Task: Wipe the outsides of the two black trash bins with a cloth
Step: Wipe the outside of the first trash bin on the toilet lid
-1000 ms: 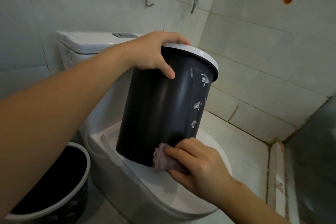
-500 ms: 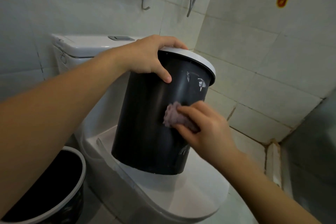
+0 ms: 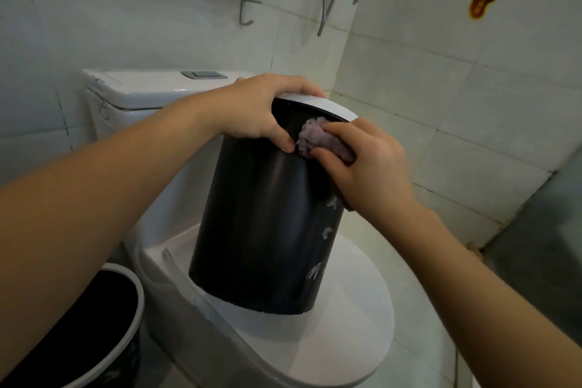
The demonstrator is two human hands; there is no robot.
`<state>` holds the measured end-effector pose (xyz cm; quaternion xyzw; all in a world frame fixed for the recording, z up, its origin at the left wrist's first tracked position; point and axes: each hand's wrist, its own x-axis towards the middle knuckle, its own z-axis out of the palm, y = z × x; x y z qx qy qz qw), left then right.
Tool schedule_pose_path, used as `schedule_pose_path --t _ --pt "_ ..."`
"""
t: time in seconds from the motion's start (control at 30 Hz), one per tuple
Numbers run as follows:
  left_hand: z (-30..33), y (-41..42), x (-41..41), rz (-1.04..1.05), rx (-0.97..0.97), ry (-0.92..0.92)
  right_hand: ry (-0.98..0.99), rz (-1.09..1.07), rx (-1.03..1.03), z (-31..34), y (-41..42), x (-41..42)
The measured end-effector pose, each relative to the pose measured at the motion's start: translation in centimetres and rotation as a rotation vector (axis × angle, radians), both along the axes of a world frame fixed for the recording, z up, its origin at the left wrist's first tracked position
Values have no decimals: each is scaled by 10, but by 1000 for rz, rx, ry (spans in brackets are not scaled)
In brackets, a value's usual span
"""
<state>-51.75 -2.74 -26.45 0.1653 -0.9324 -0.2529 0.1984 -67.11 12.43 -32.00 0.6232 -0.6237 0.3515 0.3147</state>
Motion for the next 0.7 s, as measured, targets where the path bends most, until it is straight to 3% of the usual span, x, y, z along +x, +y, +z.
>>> schedule_pose_path --t 0.1,0.33,0.7 --pt "0 1 -1 -17 -4 -9 75 15 12 -2 3 1" --pt "0 -3 2 1 7 2 -21 -77 19 8 10 -22" --pt "-2 -8 5 -4 63 51 128 132 136 -31 26 -7"
